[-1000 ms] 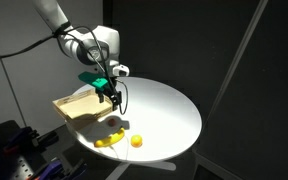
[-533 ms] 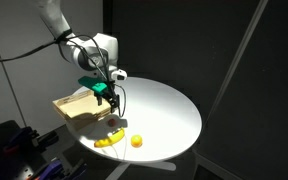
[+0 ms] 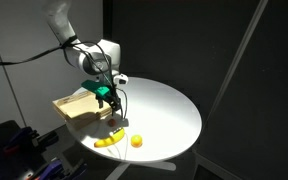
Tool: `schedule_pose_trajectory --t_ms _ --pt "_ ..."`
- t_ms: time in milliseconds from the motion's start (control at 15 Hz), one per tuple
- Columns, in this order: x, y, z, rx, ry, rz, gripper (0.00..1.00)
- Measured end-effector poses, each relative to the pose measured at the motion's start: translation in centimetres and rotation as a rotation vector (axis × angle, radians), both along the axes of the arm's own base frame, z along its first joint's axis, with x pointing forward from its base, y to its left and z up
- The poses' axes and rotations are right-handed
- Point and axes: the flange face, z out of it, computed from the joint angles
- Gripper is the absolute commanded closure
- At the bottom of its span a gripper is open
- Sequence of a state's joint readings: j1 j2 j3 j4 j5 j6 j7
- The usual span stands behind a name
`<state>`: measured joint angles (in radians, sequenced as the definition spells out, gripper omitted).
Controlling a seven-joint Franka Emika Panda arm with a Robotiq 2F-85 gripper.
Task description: Put the red fruit in the crate
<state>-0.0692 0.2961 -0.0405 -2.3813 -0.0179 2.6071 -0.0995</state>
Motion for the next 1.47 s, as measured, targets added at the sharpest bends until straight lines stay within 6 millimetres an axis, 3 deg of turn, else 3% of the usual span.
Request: schedule_pose_trajectory --t_ms 933,1467 --pt "0.2 0.0 -0.5 0.000 0.006 0.001 0.00" --pt "0.4 0.9 -2.0 0.008 0.014 0.048 0.00"
